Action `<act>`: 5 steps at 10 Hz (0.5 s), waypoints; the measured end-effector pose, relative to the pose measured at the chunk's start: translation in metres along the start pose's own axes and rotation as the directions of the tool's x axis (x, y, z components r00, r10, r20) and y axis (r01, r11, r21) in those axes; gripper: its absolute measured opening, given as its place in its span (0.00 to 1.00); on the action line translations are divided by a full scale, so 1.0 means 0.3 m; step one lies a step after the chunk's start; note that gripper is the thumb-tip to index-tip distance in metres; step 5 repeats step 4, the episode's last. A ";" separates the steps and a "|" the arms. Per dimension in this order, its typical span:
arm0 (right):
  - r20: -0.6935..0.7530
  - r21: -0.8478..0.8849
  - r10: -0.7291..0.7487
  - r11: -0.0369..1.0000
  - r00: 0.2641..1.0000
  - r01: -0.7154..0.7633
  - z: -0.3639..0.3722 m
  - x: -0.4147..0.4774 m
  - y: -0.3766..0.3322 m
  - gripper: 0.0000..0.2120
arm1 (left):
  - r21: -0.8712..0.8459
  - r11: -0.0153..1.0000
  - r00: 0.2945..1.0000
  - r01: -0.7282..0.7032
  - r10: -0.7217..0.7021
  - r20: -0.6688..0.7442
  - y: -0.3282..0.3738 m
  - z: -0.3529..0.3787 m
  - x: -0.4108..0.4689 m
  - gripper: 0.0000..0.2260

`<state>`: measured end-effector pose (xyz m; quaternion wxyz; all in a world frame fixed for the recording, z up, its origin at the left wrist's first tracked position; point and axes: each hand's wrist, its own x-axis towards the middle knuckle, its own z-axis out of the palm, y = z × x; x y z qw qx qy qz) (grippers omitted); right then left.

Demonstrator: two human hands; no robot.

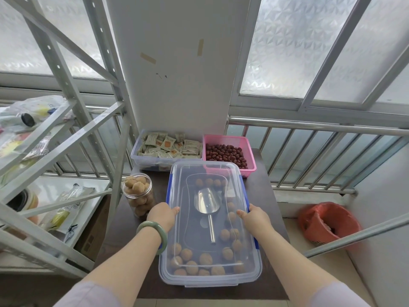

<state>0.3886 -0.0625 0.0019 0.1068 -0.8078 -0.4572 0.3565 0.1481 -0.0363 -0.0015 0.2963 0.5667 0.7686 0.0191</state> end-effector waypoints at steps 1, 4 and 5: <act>0.002 -0.111 0.014 0.994 1.000 -0.013 0.011 -0.005 -0.008 0.27 | 0.047 0.998 0.999 -0.041 0.041 -0.007 -0.004 0.002 -0.007 0.17; -0.142 -0.189 -0.132 0.976 0.981 0.104 -0.010 -0.074 -0.037 0.37 | 0.026 0.966 0.966 -0.257 0.258 -0.033 -0.038 -0.018 0.003 0.16; -0.142 -0.189 -0.132 0.976 0.981 0.104 -0.010 -0.074 -0.037 0.37 | 0.026 0.966 0.966 -0.257 0.258 -0.033 -0.038 -0.018 0.003 0.16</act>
